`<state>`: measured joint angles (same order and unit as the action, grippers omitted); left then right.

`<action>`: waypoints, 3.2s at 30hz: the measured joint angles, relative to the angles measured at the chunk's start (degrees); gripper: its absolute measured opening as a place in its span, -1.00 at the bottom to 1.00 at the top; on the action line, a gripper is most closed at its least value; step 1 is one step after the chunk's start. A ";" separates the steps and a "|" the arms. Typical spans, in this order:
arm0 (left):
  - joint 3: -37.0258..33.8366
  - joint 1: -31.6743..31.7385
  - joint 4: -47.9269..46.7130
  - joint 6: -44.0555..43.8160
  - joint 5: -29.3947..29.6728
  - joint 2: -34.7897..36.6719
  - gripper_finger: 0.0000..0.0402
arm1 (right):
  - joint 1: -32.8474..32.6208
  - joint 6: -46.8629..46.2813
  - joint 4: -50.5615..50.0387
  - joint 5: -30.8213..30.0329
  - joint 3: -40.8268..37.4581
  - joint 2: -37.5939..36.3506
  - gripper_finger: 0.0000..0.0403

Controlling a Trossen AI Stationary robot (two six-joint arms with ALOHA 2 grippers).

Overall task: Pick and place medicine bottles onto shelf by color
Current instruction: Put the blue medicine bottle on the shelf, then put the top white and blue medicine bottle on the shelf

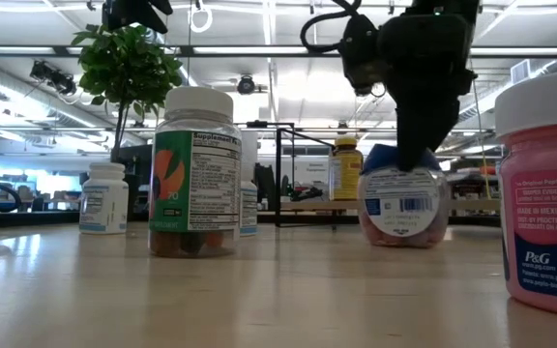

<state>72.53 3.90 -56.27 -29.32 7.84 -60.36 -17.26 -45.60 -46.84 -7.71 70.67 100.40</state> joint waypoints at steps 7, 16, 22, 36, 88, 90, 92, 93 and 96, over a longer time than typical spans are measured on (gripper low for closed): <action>0.00 0.00 -0.02 0.02 0.00 0.00 -0.16 | 0.12 0.33 1.01 -1.48 0.00 -0.01 0.10; 0.00 0.00 -0.02 0.02 0.00 0.00 -0.16 | 3.19 -1.54 1.20 -3.53 0.04 -0.02 -0.05; 0.00 0.00 -0.02 0.02 0.00 0.00 -0.16 | 8.31 -1.68 -1.77 -8.29 5.51 -0.02 -0.05; 0.00 0.00 -0.04 0.04 0.00 0.00 -0.16 | 30.85 10.42 -6.65 -5.65 17.08 -0.11 -0.01; 0.02 -0.02 -0.02 -1.57 0.04 0.00 -0.16 | 40.68 26.56 -2.07 1.80 18.02 4.83 0.35; 0.02 -0.02 0.00 -1.57 0.04 0.00 -0.16 | 40.66 26.58 -3.33 1.78 19.55 4.81 0.38; 0.02 -0.01 -0.03 -1.57 0.04 0.00 -0.16 | 40.65 26.92 -5.83 1.75 21.62 4.81 0.42; 0.02 -0.02 -0.02 -1.57 0.04 0.00 -0.16 | 40.65 27.15 -6.98 1.70 22.89 4.81 0.43; 0.02 0.00 -0.02 -1.57 0.04 0.00 -0.16 | 40.63 26.78 -11.54 1.58 27.02 4.77 0.46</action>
<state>72.55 3.90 -56.29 -30.89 7.88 -60.36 23.37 -18.82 -58.38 -6.13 97.69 105.17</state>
